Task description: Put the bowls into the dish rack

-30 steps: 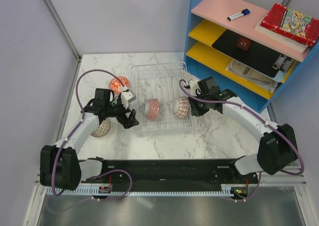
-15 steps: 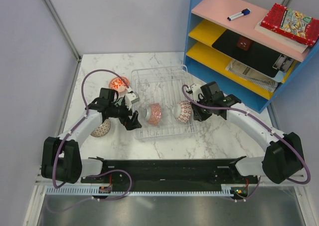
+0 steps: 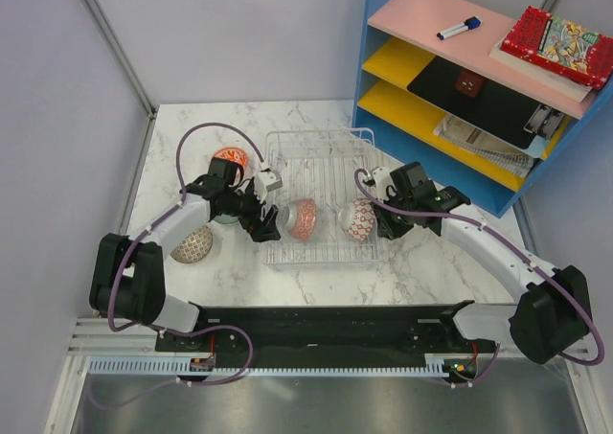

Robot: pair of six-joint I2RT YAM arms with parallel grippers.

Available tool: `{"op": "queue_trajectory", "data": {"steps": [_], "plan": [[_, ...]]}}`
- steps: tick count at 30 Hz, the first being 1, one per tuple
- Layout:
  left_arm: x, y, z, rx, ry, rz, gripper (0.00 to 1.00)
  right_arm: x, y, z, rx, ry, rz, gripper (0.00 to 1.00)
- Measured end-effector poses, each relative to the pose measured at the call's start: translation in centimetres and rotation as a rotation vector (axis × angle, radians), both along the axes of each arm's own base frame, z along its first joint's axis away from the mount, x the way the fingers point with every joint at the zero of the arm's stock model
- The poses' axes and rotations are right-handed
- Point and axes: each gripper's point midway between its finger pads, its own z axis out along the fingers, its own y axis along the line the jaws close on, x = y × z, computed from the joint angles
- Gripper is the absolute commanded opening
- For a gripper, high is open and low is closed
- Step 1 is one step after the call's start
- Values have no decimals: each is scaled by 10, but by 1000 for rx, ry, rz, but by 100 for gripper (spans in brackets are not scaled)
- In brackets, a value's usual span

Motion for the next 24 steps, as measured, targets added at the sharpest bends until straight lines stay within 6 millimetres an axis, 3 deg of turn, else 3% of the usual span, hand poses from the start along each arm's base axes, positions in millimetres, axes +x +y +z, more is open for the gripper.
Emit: {"op": "queue_trajectory", "data": {"steps": [5, 8, 14, 24], "plan": [[2, -3, -2, 23, -3, 0, 100, -1, -2, 0, -13, -1, 5, 41], [3, -2, -1, 28, -7, 6, 100, -5, -2, -1, -23, 0, 46, 48], [4, 0, 8, 47, -55, 18, 100, -12, 1, -1, -32, 10, 105, 53], [10, 1, 60, 16, -209, 42, 100, -6, 3, 18, -31, -22, 125, 56]]}}
